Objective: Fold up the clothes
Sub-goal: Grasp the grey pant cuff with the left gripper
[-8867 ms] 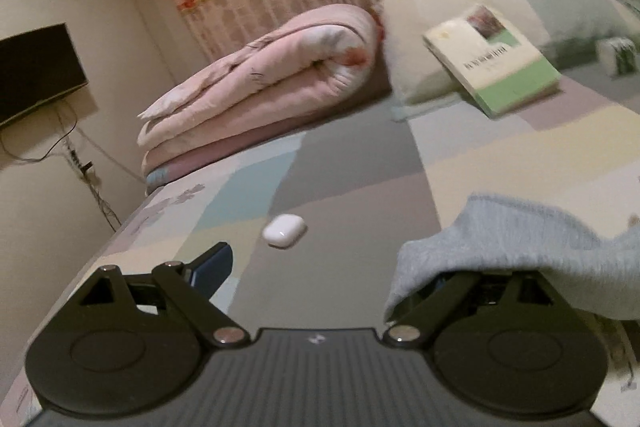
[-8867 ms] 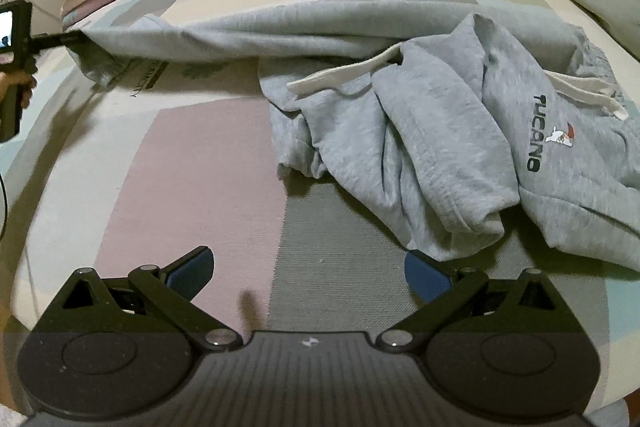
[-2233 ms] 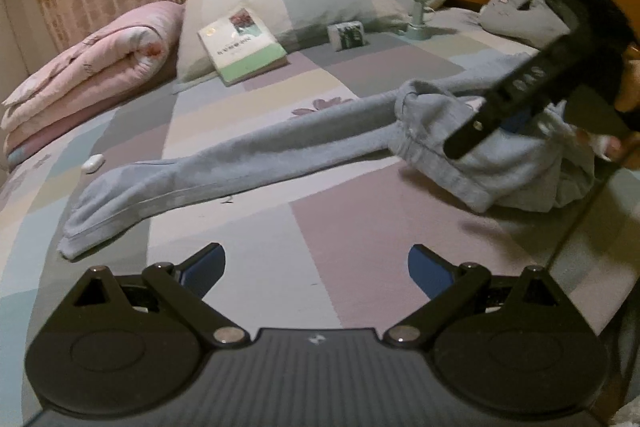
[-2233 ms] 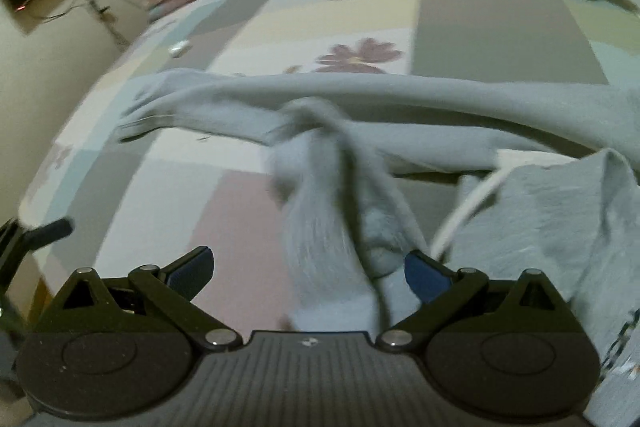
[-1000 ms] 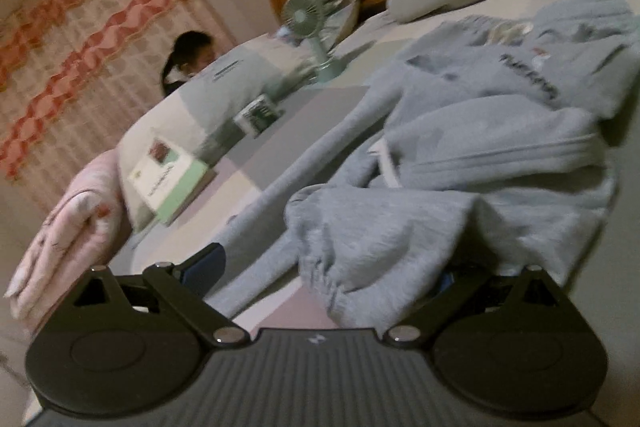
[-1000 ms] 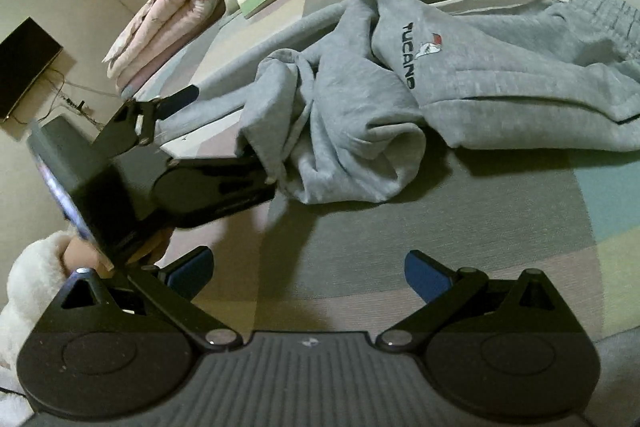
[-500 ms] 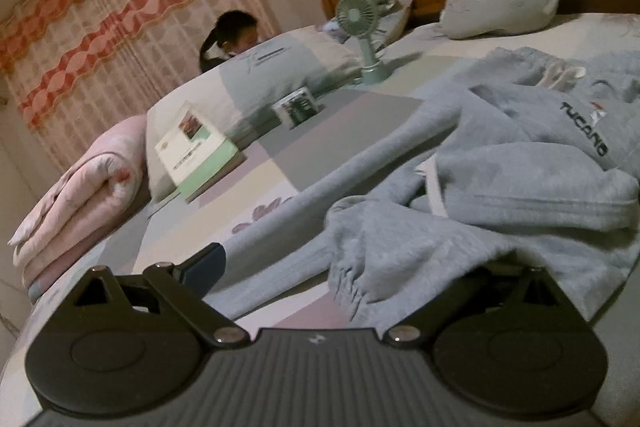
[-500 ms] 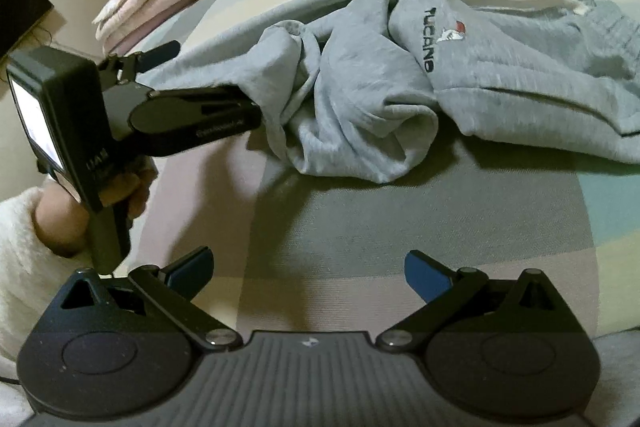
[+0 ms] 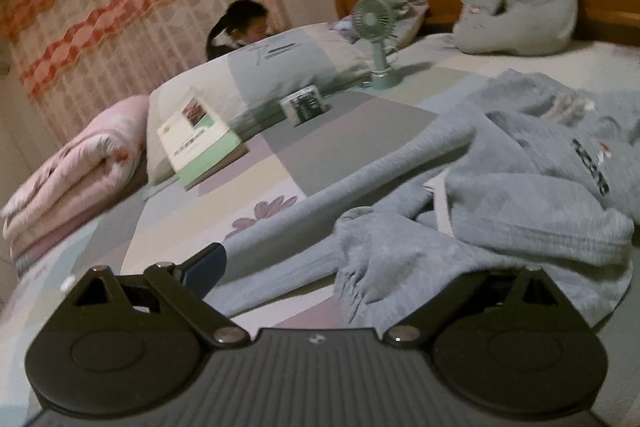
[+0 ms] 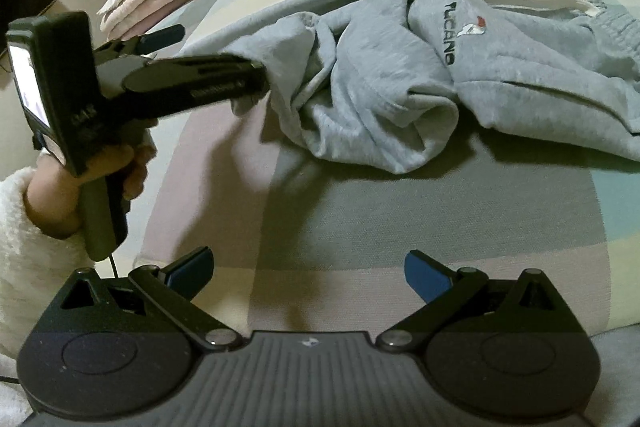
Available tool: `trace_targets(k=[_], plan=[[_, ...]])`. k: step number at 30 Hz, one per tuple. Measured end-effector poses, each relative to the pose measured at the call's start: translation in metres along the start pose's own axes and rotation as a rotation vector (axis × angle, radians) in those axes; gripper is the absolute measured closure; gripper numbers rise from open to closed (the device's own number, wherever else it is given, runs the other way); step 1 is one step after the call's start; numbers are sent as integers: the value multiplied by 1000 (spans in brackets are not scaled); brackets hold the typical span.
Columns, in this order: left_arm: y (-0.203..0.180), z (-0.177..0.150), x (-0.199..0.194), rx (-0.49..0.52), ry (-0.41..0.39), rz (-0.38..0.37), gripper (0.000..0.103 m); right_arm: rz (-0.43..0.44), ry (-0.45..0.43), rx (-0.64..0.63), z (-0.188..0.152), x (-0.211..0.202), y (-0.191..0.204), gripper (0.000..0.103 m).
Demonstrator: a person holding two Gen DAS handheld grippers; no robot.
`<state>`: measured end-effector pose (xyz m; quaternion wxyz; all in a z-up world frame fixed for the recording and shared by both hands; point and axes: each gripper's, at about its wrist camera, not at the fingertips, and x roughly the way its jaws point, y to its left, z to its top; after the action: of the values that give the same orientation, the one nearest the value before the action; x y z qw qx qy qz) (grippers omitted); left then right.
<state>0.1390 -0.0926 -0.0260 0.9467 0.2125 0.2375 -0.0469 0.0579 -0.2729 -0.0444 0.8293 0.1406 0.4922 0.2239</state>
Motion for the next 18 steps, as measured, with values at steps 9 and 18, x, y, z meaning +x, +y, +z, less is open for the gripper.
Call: trace_targets(k=[9,18], plan=[[39,-12,-15,-144,37,56,7,8,9,-11,-3,0,6,0],[62,-18,-25,-212,46,117,7,7,9,-24,-5,-2,12,0]])
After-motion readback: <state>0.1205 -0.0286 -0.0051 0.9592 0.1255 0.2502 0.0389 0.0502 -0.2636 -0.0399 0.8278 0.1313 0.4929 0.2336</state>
